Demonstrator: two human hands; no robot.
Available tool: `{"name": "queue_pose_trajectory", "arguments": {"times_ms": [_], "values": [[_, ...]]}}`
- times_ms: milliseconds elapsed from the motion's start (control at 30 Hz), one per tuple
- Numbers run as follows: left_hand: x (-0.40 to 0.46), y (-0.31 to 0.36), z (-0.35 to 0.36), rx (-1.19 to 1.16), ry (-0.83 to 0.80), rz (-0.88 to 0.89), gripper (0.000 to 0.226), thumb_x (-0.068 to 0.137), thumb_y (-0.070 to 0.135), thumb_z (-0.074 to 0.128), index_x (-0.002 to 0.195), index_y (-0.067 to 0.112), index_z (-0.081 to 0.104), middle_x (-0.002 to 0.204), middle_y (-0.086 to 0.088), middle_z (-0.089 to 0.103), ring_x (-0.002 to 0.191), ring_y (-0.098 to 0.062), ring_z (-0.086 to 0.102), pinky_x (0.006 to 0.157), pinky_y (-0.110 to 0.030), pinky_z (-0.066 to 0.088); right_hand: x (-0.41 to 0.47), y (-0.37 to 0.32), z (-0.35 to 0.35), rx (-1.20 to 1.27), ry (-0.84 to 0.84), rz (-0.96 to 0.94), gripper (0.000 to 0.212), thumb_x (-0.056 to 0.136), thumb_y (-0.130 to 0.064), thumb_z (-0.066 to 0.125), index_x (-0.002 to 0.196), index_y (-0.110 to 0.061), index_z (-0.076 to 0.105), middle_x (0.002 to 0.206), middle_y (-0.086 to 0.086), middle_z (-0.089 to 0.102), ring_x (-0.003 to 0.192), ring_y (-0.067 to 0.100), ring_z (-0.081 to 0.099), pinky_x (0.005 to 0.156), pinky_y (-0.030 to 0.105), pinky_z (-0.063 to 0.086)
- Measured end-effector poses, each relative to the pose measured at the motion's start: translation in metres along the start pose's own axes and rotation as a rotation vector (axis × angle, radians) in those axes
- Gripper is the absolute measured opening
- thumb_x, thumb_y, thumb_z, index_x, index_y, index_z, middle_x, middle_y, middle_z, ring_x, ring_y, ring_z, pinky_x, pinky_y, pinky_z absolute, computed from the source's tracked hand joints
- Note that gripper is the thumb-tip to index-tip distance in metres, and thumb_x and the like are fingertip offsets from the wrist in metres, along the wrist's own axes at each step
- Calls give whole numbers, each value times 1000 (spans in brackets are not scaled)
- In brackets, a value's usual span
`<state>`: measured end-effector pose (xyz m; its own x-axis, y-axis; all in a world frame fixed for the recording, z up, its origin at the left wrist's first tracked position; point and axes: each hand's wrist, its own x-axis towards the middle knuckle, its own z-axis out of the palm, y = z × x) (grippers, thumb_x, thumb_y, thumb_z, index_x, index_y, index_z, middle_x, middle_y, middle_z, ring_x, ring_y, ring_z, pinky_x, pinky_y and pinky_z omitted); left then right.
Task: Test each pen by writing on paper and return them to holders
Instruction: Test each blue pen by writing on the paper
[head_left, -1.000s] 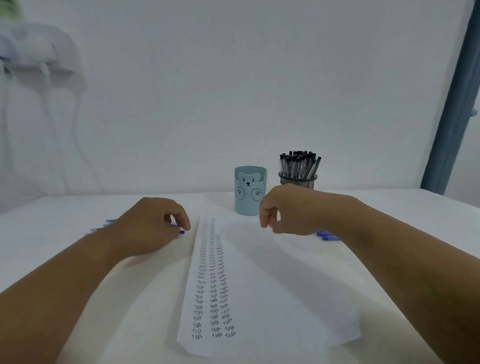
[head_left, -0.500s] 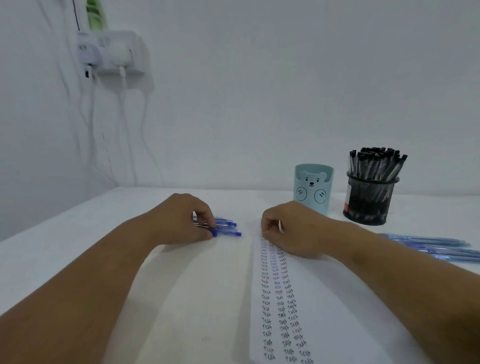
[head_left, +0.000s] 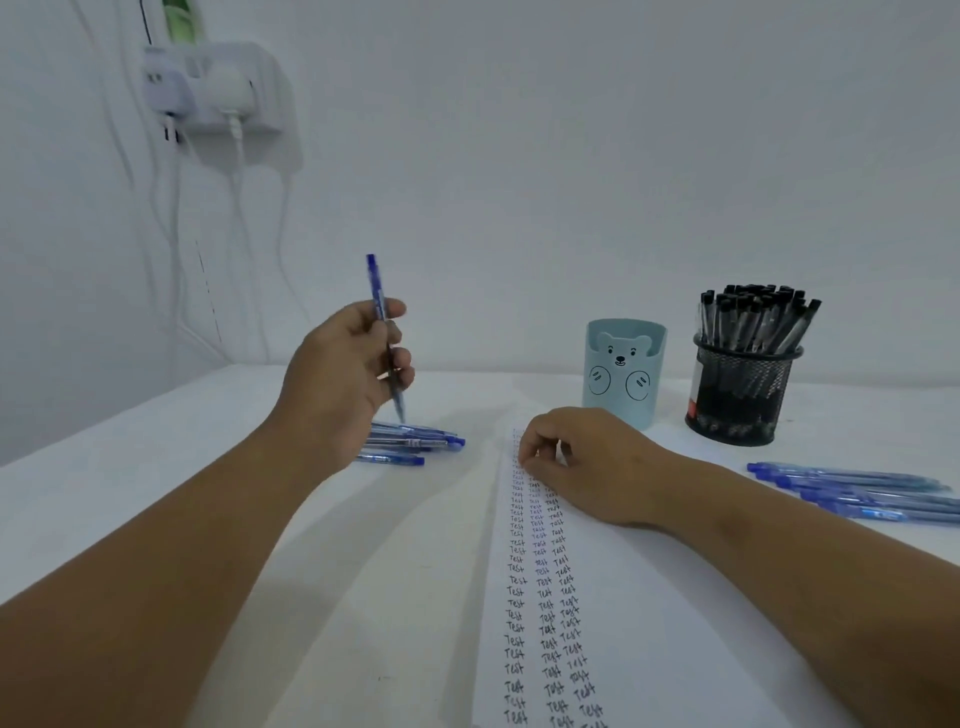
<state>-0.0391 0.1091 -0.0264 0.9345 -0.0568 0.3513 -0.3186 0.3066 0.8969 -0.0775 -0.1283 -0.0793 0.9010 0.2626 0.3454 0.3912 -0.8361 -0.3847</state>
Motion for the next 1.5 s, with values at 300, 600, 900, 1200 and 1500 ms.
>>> {"name": "queue_pose_trajectory", "arguments": {"times_ms": [300,600,900,1200,1500], "values": [[-10,-3,9,-669,-62,-336,50,85,57,44,58,16,34,62,2,24,54,-17,23,58,-29,25,-2,-1,-1,3,6,1,7,95,-22,64,96,-24,71,90,-10,65,77,-10,52,69,9,39],[-15,-11,17,-660,-126,-350,44,92,48,36,64,13,40,68,-6,45,70,-28,56,84,-36,48,-3,-9,-8,152,284,-32,16,96,-43,59,96,-31,70,77,-10,62,65,2,52,63,18,39],[-26,-15,37,-383,-275,-339,50,103,43,29,103,3,60,121,-21,71,122,-37,64,112,-47,43,7,-14,-12,-219,315,-125,24,94,-36,65,82,-18,74,61,-8,50,61,15,49,62,34,45],[-23,-42,14,1080,-607,141,29,87,50,70,115,40,69,127,29,58,121,13,46,114,-22,33,5,-4,-12,693,236,377,8,85,-2,70,89,2,66,71,15,70,46,19,54,40,24,36],[-19,-45,10,1189,-694,65,36,86,57,68,119,43,66,132,37,51,123,24,35,127,-31,-1,10,-5,-8,530,129,428,12,78,-15,69,66,-12,66,61,6,69,58,19,53,61,36,44]]}}
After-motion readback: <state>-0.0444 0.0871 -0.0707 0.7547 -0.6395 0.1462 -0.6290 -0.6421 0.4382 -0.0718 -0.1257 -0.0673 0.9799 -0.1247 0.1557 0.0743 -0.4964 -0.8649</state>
